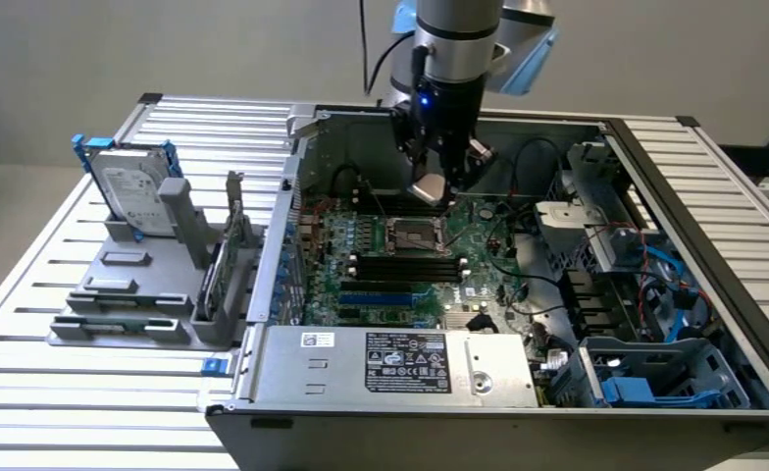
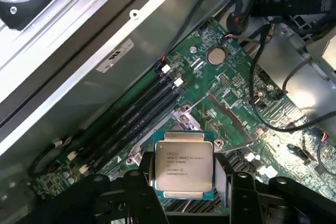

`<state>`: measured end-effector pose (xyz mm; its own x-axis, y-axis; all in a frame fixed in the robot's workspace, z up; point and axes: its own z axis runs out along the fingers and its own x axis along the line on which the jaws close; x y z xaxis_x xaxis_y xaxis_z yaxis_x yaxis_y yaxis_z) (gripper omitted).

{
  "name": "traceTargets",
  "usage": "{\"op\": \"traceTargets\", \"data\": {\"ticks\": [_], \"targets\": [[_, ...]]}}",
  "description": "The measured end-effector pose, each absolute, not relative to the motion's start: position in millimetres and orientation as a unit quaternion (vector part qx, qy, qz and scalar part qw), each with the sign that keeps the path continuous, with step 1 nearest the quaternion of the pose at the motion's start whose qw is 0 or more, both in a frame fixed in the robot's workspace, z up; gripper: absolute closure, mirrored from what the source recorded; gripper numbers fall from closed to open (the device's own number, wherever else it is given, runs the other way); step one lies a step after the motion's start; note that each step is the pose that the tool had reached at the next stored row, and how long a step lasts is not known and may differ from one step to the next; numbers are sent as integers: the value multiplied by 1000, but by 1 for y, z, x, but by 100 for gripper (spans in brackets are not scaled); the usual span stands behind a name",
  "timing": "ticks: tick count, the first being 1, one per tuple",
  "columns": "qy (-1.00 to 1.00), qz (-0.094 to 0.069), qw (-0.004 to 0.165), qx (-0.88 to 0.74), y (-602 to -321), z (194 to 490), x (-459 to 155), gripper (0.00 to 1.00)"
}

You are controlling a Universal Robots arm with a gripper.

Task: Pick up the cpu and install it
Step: 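Place the cpu into insertion slot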

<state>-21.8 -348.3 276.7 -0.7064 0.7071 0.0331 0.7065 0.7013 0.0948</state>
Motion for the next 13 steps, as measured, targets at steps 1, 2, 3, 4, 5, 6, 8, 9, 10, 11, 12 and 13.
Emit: {"op": "traceTargets", "data": {"ticks": [1,2,3,4,5,6,8,9,10,11,12,13], "targets": [[919,50,3,391,-348,276,-22,45],[915,50,4,400,-348,275,-22,45],[912,50,4,408,-348,274,-22,45],[908,50,5,416,-348,273,-22,45],[904,50,5,424,-348,272,-22,45],[900,50,6,433,-348,271,-22,45],[892,50,6,449,-348,269,-22,45],[888,50,7,457,-348,268,-22,45],[884,50,7,465,-348,267,-22,45],[880,50,8,473,-348,266,-22,45],[875,49,8,481,-348,265,-22,45],[871,49,8,489,-348,264,-22,45]]}}
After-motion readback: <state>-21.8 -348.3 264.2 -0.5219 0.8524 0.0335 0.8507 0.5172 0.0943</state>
